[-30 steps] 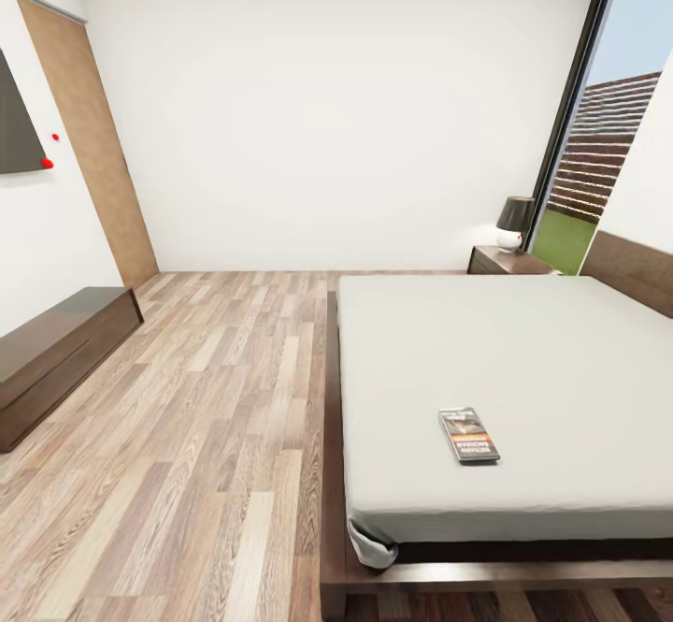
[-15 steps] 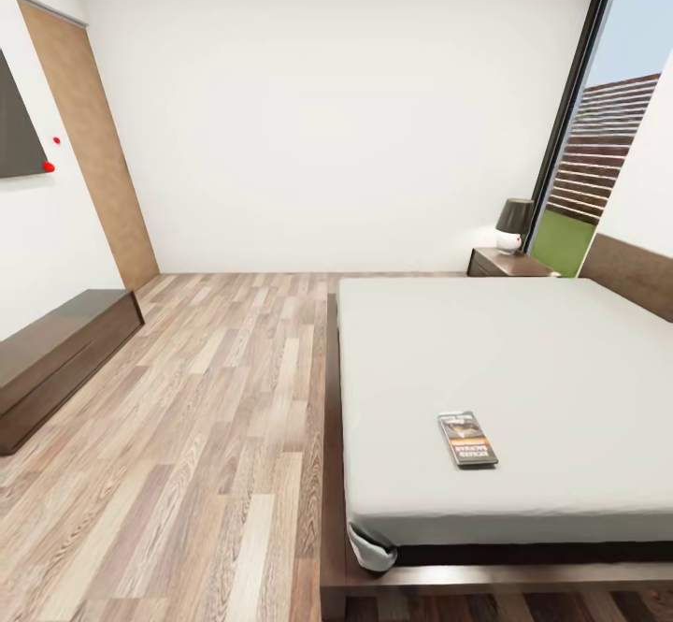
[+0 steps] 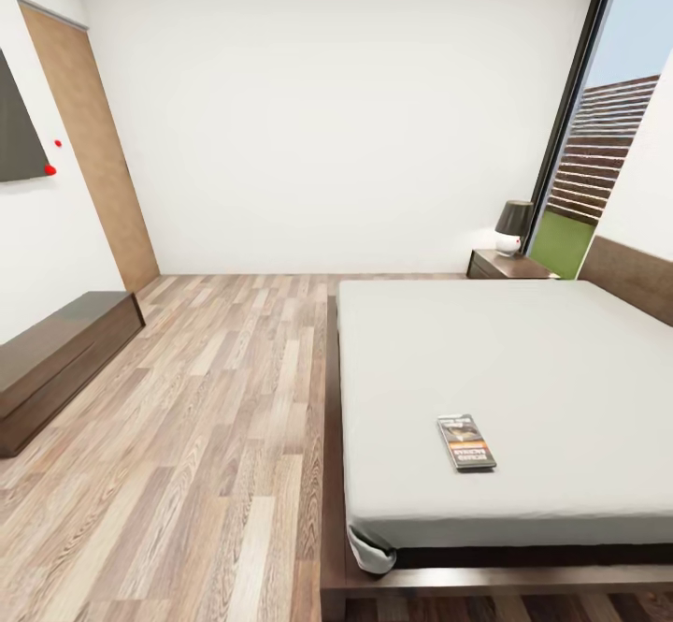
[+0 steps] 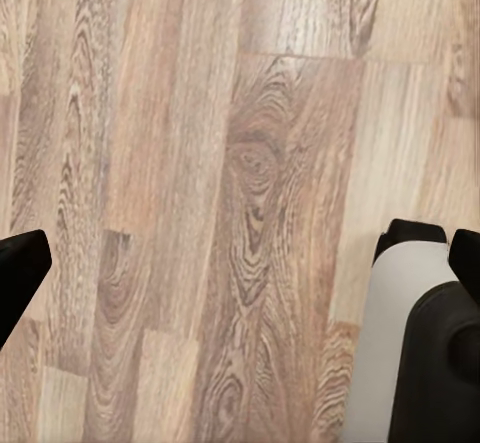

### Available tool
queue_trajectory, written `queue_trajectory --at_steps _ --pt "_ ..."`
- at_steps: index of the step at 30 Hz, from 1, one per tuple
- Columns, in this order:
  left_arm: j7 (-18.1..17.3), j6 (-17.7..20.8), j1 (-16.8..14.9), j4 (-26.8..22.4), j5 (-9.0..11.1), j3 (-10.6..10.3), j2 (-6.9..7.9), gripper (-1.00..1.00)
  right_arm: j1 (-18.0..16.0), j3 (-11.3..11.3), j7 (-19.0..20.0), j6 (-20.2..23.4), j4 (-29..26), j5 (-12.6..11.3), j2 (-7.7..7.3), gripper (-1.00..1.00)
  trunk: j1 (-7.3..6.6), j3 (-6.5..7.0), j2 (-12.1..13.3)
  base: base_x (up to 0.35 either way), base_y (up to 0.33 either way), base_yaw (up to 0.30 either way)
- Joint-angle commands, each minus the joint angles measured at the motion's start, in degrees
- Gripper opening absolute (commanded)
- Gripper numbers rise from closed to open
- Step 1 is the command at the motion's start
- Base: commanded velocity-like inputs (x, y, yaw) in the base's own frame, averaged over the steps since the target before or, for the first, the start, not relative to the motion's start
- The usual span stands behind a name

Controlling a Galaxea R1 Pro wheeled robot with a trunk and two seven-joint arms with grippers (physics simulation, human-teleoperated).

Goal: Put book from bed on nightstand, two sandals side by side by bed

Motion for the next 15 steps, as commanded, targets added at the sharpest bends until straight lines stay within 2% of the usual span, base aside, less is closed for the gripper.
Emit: queue_trajectory --at_steps 1,7,15 --pt "0.3 -0.1 0.0 0.0 -0.3 -0.5 -0.08 1.0 -0.1 0.5 0.0 -0.3 0.1 -0.6 0.06 1.0 -0.23 0.13 0.4 0.0 0.0 0.0" --pt "0.3 -0.1 0.0 0.1 -1.2 -1.0 -0.55 1.0 -0.1 0.5 0.2 -0.3 0.2 -0.6 0.26 1.0 -1.54 1.2 2.8 0.0 0.0 0.0" --pt "0.3 -0.2 0.0 0.1 -1.3 -1.2 -0.73 1.0 -0.1 0.4 0.3 -0.4 0.5 -0.6 0.22 1.0 -3.3 2.64 6.0 0.0 0.0 0.0"
